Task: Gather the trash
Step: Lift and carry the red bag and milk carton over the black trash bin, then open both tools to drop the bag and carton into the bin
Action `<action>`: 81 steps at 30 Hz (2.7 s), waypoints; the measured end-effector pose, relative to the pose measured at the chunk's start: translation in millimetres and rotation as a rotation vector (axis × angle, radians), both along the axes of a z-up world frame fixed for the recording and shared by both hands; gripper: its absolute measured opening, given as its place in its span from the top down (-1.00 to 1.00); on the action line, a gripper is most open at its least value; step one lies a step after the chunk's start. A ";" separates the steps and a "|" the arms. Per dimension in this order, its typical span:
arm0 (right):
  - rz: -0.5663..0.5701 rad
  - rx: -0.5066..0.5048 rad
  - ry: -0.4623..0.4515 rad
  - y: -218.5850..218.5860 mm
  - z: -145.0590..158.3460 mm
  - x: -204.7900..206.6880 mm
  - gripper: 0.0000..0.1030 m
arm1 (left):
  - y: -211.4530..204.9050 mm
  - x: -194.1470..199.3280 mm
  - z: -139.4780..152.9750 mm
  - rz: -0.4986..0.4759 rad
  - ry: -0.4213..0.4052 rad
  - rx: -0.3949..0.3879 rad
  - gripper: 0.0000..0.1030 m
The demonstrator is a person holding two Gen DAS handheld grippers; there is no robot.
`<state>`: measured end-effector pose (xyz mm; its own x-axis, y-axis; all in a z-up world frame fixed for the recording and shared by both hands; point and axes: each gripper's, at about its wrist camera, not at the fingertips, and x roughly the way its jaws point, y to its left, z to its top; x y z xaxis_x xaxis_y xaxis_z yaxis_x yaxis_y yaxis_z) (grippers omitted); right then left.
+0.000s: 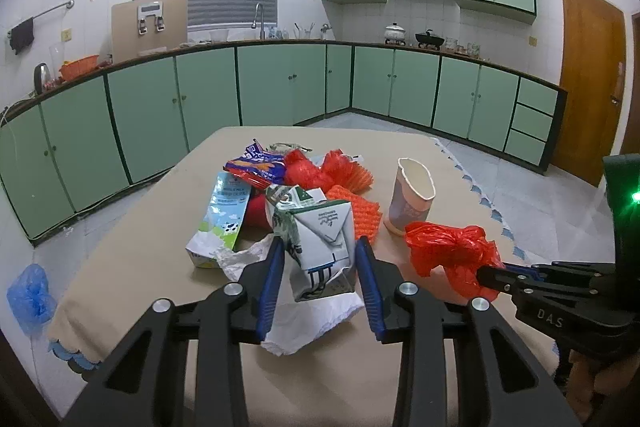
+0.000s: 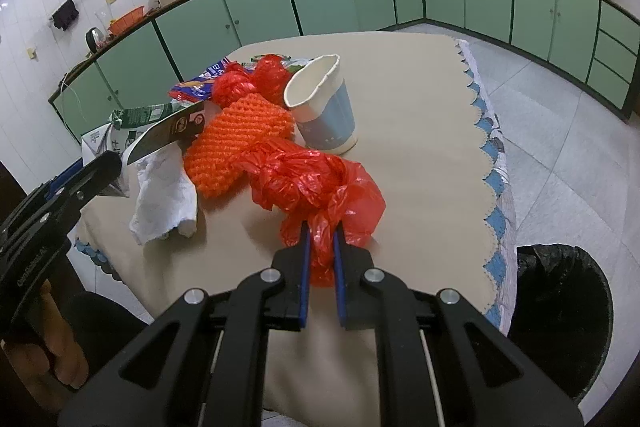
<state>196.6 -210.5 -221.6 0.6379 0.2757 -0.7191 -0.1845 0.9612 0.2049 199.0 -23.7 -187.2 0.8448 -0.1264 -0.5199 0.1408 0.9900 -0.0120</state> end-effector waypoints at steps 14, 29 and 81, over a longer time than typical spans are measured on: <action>-0.012 0.001 -0.044 -5.5 23.1 -11.8 0.82 | 2.3 -16.6 34.6 -0.019 -0.078 -0.021 0.33; -0.071 0.002 -0.101 -31.1 54.3 -36.8 0.82 | -22.2 -34.0 62.9 -0.106 -0.134 -0.033 0.33; -0.764 0.005 0.206 -328.0 -72.1 -128.7 0.21 | -364.6 -13.9 -96.1 -0.724 0.215 -0.005 0.17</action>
<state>68.0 -538.5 -293.7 0.5060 -0.1814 -0.8432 0.5685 0.8054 0.1679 185.1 -388.3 -283.3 0.4294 -0.6146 -0.6617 0.7503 0.6506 -0.1174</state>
